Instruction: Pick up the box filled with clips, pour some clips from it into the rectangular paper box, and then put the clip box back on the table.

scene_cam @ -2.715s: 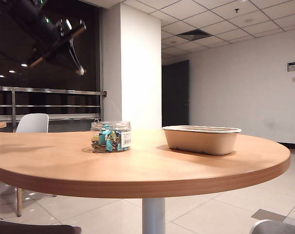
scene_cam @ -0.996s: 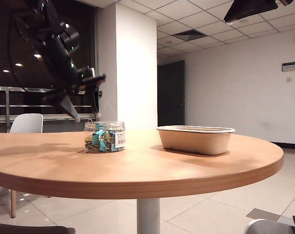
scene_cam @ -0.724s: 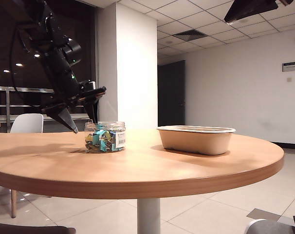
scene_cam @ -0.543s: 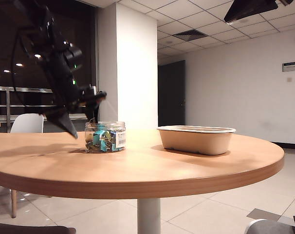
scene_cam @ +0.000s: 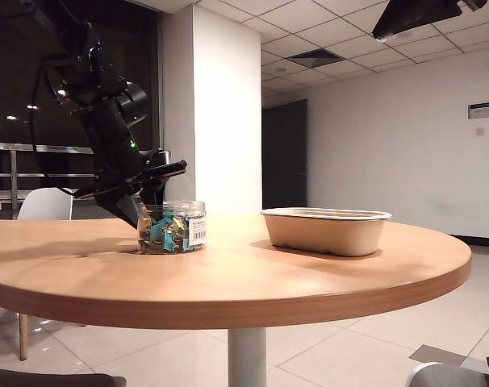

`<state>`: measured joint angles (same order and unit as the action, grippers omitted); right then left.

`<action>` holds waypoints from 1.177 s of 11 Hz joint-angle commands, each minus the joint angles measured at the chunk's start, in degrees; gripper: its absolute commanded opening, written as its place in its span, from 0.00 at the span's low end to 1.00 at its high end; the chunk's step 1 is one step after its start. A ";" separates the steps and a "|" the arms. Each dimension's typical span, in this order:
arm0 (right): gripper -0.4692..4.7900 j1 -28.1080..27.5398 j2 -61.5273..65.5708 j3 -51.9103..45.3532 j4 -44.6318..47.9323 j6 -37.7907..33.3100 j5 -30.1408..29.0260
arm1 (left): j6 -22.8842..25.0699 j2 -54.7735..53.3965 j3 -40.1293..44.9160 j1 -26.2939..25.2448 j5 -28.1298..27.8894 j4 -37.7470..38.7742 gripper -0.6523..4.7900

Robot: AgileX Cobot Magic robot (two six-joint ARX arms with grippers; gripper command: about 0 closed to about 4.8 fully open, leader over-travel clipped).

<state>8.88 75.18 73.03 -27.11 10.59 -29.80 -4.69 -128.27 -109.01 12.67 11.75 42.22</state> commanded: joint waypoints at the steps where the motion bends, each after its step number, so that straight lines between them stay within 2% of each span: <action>1: 0.09 0.02 -0.13 0.24 0.31 0.15 -0.37 | 0.20 -0.02 -0.02 0.04 -0.61 -0.72 0.30; 2: 0.09 0.02 -0.13 0.24 0.31 0.15 -0.37 | 0.20 -0.02 -0.02 0.04 -0.61 -0.72 0.19; 3: 0.09 0.02 -0.13 0.24 0.31 0.15 -0.37 | 0.20 -0.02 -0.02 0.04 -0.59 -0.72 0.16; 6: 0.09 0.02 -0.13 0.24 0.35 0.15 -0.37 | 0.20 -0.02 -0.02 0.04 -0.59 -0.72 0.16; 7: 0.09 0.02 -0.13 0.24 0.35 0.15 -0.35 | 0.20 -0.02 -0.04 0.11 -0.59 -0.72 0.11; 13: 0.09 0.02 -0.13 0.24 0.35 0.15 -0.35 | 0.15 5.29 -0.33 2.80 -3.02 -1.14 0.11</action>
<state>8.88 75.18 73.03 -27.11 10.59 -29.80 -4.54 -123.79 -109.01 14.81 9.26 42.15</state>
